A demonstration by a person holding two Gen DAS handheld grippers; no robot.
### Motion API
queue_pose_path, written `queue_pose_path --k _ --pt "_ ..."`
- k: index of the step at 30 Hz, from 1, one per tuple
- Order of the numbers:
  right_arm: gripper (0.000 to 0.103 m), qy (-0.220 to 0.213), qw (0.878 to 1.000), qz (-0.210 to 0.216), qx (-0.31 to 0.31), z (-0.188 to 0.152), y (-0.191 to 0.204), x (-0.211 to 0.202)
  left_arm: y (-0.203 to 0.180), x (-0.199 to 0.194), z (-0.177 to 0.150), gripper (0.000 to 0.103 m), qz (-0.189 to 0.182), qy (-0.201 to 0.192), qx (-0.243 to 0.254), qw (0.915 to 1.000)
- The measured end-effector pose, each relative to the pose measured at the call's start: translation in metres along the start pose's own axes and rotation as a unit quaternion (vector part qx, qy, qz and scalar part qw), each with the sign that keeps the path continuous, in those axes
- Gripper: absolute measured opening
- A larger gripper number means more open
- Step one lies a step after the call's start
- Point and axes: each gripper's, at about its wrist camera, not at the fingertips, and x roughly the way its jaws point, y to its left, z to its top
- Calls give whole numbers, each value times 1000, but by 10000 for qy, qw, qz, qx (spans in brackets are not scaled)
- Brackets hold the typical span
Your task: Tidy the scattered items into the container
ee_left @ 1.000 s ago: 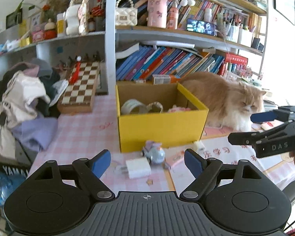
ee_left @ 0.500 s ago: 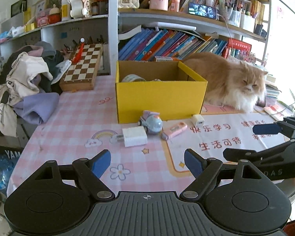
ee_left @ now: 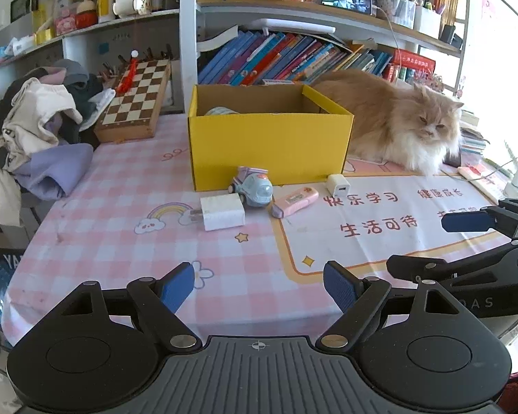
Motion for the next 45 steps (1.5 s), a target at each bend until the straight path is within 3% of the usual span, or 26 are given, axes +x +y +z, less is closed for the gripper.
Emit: queue_pose_path --k 4,30,45 --pt "78 33 10000 -16 72 0 -2 2 2 1 1 84 -3 -1 -16 10000" --pt "79 427 9991 47 38 0 3 19 5 19 -2 84 -142 341 16 9993" --pt "82 493 9987 96 -15 2 5 26 3 23 -1 89 -96 417 145 9990"
